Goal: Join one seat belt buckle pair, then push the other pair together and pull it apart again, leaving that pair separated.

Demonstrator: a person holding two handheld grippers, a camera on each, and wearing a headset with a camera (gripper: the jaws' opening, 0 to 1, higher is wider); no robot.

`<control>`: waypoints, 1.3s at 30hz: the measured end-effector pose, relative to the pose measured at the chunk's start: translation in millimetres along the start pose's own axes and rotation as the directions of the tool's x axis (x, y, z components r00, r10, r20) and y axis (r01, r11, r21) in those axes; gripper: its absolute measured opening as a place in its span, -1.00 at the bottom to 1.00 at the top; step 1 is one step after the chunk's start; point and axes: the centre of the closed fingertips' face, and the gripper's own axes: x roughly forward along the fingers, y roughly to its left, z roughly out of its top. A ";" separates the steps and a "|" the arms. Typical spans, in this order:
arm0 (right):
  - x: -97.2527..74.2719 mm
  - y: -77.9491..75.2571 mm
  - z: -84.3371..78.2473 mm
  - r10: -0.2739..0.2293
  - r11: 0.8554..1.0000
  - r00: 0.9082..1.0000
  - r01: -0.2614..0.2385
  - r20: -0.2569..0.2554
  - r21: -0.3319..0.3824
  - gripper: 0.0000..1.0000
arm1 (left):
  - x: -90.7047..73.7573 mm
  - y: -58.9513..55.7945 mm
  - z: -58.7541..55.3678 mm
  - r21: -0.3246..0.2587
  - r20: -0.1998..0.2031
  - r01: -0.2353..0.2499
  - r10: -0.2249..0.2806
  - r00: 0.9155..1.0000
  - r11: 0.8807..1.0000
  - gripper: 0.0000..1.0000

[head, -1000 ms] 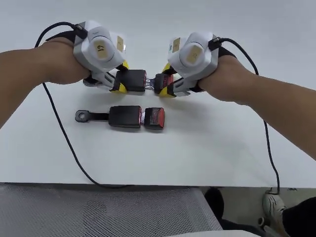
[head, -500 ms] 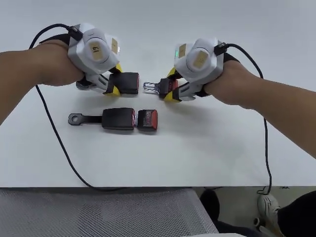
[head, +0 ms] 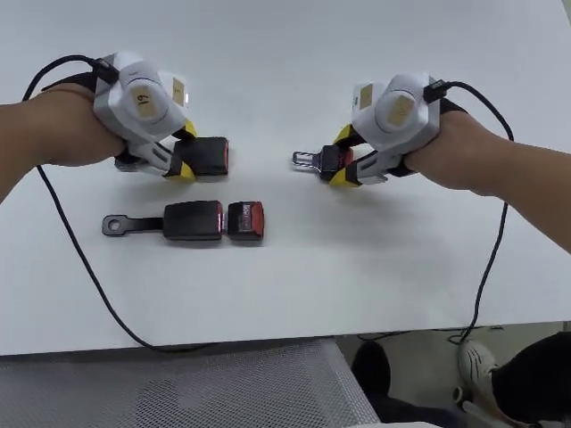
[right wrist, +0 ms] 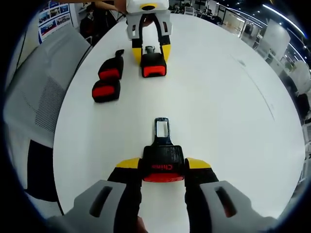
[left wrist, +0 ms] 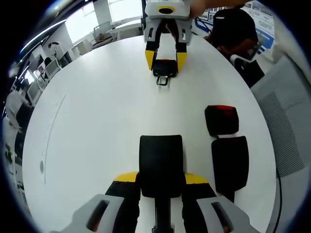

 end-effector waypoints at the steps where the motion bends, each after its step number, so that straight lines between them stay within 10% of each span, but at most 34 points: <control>1: -3.1 2.8 -4.2 -0.001 1.000 1.000 0.001 -0.005 -0.001 -0.35 | 0.0 0.0 0.4 -0.001 -0.002 0.001 -0.001 1.000 1.000 -0.35; 18: -11.2 3.1 -12.9 -0.051 0.998 0.999 0.052 -0.016 0.020 -0.30 | -5.9 2.1 -5.2 -0.017 -0.043 -0.064 0.064 0.997 0.998 -0.11; 25: -36.9 14.0 3.6 -0.124 0.987 0.991 0.120 0.040 0.106 -0.24 | -37.1 -0.9 4.4 -0.097 0.029 -0.147 0.150 0.988 0.984 0.00; 31: -58.4 36.6 22.1 -0.201 0.964 0.972 0.175 0.120 0.201 -0.06 | -78.7 -21.9 24.3 -0.301 0.173 -0.230 0.290 0.941 0.926 0.18; 39: -87.3 55.4 31.4 -0.295 0.921 0.937 0.226 0.189 0.316 0.17 | -116.4 -60.3 2.8 -0.389 0.174 -0.289 0.378 0.909 0.875 0.37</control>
